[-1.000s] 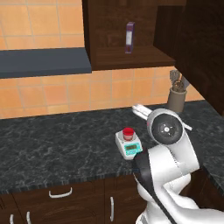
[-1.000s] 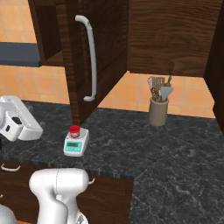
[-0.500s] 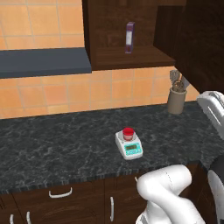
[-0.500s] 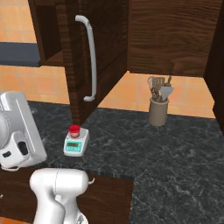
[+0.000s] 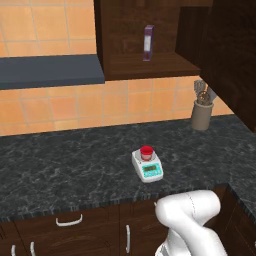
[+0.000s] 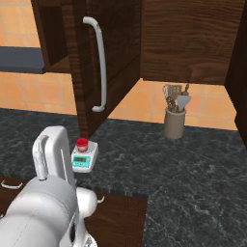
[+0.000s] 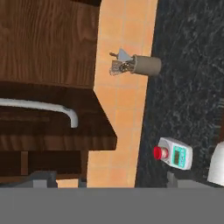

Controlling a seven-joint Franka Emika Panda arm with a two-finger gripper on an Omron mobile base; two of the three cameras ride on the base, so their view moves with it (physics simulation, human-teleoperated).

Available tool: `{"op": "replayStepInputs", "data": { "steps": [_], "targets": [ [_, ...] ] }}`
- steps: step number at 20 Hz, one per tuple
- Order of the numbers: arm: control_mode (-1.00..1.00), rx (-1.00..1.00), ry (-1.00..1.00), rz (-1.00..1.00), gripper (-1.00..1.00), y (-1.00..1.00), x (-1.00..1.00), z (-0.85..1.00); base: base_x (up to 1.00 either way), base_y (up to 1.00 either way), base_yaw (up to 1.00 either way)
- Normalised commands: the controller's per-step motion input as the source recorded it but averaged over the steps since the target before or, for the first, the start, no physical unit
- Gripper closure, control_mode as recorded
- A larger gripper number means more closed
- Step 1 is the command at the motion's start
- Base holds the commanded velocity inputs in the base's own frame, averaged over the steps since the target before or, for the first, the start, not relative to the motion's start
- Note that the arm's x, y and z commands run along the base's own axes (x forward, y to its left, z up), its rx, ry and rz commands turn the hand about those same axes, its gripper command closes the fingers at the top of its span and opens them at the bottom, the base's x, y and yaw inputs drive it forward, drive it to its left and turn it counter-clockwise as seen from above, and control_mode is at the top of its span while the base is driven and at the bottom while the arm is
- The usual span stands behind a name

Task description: Pick the jam and place it on the digital scale for weighing, and close the cabinet.

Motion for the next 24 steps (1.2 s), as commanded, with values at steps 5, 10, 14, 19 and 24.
{"op": "replayStepInputs", "data": {
  "steps": [5,10,14,19,24],
  "targets": [
    [-1.0,0.25,-0.34,0.16,-1.0,-0.55,0.39,-0.06,0.0,0.0,0.0],
    [-1.0,0.17,-0.13,0.2,-1.0,-0.18,1.0,-0.09,0.0,0.0,0.0],
    [-1.0,0.03,-0.16,0.18,-1.0,-0.01,1.0,0.0,0.0,0.0,0.0],
    [-1.0,0.07,-0.03,0.1,-1.0,-0.03,0.79,0.13,0.0,0.0,0.0],
    [-1.0,0.12,0.0,0.16,-1.0,-0.01,0.81,0.48,0.0,0.0,0.0]
  ]
}}
